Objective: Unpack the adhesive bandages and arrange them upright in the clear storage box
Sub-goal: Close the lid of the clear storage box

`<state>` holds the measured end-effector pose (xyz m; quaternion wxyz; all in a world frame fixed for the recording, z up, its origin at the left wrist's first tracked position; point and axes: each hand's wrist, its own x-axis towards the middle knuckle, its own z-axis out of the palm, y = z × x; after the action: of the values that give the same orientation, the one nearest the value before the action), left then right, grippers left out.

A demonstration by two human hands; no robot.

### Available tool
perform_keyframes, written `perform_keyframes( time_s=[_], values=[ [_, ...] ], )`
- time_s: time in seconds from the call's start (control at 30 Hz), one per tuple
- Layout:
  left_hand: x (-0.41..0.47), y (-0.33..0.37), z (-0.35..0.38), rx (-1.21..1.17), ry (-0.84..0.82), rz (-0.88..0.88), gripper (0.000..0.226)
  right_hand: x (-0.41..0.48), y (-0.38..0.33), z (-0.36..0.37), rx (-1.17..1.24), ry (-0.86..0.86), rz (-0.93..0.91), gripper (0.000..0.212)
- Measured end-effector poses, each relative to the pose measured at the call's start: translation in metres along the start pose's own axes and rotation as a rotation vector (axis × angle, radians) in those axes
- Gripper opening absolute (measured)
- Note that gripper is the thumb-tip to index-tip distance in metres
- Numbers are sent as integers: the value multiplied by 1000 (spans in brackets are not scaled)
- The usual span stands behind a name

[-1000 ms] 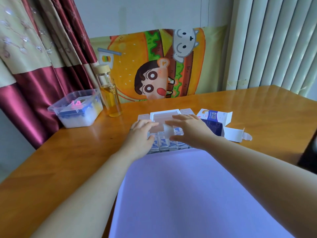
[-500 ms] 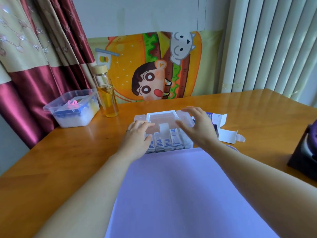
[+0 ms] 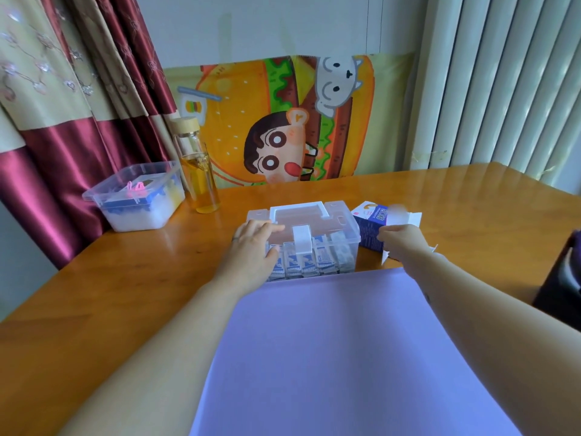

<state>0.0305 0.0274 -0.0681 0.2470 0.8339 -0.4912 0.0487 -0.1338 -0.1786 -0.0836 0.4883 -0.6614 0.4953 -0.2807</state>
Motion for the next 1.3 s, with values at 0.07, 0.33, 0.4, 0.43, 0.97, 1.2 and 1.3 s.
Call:
perform_keyframes(
  time_s=[0.07, 0.33, 0.4, 0.43, 0.97, 1.2, 1.3],
  values=[
    [0, 0, 0, 1, -5, -4, 40, 0, 0, -4, -7, 12, -41, 24],
    [2, 12, -16, 113, -80, -29, 47, -38, -39, -43, -58, 443, -564, 23],
    [-2, 23, -27, 34, 62, 7, 46, -54, -53, -50, -36, 487, -733, 16],
    [-5, 32, -34, -29, 164, 42, 45, -62, -57, -52, -38, 498, -815, 14],
    [-144, 105, -113, -17, 241, 238, 22, -234, -24, -30, -99, 12, -1090, 25],
    [-220, 90, -115, 50, 162, 29, 18, -293, 6, -12, 130, -243, -947, 31],
    [-249, 82, -124, 171, 152, -72, 11, -312, 15, 5, 238, -442, -840, 30]
  ],
)
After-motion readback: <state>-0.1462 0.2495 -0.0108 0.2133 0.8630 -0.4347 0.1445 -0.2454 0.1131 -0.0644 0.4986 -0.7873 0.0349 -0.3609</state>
